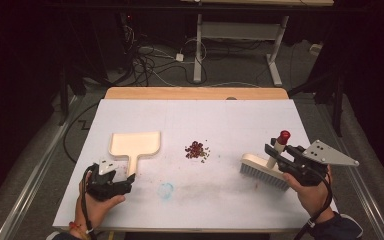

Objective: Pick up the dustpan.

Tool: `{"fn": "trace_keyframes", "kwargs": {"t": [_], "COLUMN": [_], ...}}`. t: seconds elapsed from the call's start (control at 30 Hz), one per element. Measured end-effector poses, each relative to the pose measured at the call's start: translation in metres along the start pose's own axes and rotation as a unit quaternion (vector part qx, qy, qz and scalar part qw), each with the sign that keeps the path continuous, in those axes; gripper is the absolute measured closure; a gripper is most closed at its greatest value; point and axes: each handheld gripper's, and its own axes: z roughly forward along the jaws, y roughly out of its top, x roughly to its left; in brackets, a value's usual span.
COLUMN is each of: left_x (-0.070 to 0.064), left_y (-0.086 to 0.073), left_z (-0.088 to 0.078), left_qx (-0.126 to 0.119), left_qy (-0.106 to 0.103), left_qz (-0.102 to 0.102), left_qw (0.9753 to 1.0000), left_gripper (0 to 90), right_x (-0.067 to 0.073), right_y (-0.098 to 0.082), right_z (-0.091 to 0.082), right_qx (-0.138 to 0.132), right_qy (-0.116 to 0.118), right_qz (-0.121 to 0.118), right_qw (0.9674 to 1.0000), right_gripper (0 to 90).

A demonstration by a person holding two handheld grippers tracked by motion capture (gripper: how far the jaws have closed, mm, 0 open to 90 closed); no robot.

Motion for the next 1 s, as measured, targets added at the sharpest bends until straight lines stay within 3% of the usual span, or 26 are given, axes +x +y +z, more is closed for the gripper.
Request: {"fn": "trace_keyframes", "kwargs": {"t": [0.07,0.23,0.33,0.43,0.47,0.53,0.7,1.0], "left_x": [0.003,0.004,0.008,0.012,0.014,0.018,0.024,0.030], "left_y": [0.006,0.019,0.024,0.028,0.029,0.032,0.039,0.047], "left_z": [0.013,0.044,0.051,0.054,0.055,0.055,0.057,0.052], "left_qx": [0.013,0.047,0.037,0.037,0.037,0.041,0.053,0.061], "left_qy": [-0.007,-0.007,-0.025,-0.024,-0.023,-0.024,-0.024,-0.020], "left_qz": [-0.013,0.003,-0.009,-0.008,-0.008,-0.009,0.003,0.039], "left_qw": [0.9998,0.9989,0.9990,0.9990,0.9990,0.9988,0.9983,0.9972], "left_gripper": [22.8,27.1,30.1,34.8,42.1,45.1,63.0,64.2], "right_x": [0.001,0.001,0.000,-0.001,-0.001,-0.001,0.001,0.000], "right_y": [0.001,-0.001,-0.001,-0.001,-0.001,-0.001,-0.002,-0.002], "right_z": [0.000,0.003,0.002,0.001,0.002,0.002,0.003,0.004], "right_qx": [0.000,0.001,-0.001,-0.001,-0.002,-0.001,0.003,0.005], "right_qy": [0.000,0.003,0.003,0.002,0.003,0.003,0.006,0.010], "right_qz": [0.001,0.002,0.002,0.007,0.005,0.004,0.005,0.001], "right_qw": [1.0000,1.0000,1.0000,1.0000,1.0000,1.0000,1.0000,0.9999], "right_gripper": [69.3,69.3,69.3,69.3,69.3,69.3,69.3,69.3]}}
